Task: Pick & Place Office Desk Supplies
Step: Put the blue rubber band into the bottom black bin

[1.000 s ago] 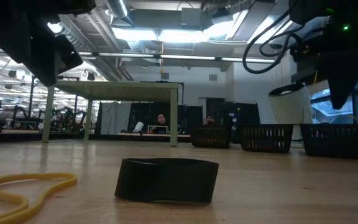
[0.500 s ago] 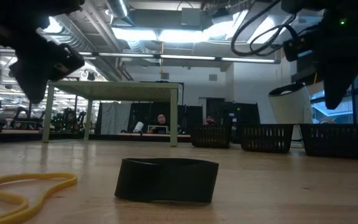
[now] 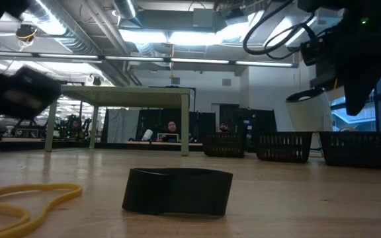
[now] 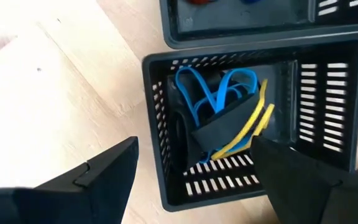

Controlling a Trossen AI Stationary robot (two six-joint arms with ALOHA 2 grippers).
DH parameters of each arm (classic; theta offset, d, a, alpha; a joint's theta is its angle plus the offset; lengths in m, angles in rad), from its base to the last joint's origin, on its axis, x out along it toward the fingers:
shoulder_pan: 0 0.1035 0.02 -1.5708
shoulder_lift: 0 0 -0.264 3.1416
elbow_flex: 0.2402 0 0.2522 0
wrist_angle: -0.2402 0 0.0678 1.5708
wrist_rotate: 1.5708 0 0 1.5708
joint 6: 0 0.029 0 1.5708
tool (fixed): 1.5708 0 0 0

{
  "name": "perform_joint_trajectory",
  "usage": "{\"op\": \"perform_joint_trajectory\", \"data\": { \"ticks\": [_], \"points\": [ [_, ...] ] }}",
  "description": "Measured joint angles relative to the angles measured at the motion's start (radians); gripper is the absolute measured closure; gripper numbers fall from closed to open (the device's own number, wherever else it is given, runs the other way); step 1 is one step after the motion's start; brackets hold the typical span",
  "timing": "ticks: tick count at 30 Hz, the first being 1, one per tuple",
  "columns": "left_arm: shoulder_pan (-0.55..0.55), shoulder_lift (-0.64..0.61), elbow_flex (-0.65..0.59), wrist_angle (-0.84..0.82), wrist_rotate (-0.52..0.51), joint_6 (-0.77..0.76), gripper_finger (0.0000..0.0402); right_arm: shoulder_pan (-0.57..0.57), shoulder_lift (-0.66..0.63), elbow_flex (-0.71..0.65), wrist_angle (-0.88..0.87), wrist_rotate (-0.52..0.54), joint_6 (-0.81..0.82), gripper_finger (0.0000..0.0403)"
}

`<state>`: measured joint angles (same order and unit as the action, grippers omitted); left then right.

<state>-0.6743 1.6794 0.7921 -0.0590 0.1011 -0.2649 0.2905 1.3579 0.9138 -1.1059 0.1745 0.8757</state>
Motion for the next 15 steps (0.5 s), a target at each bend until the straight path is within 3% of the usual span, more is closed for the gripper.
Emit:
{"op": "perform_joint_trajectory", "data": {
  "ticks": [9, 15],
  "points": [
    [-0.043, 0.093, 0.006, 0.016, -0.133, 0.049, 0.0253, 0.0, 0.0, 0.0, 0.029, -0.007, 0.002, 0.0089],
    [-0.047, 0.095, 0.003, 0.023, -0.174, 0.105, 0.0313, 0.0, 0.0, 0.0, 0.038, -0.007, 0.002, 0.0089]
  ]
}}
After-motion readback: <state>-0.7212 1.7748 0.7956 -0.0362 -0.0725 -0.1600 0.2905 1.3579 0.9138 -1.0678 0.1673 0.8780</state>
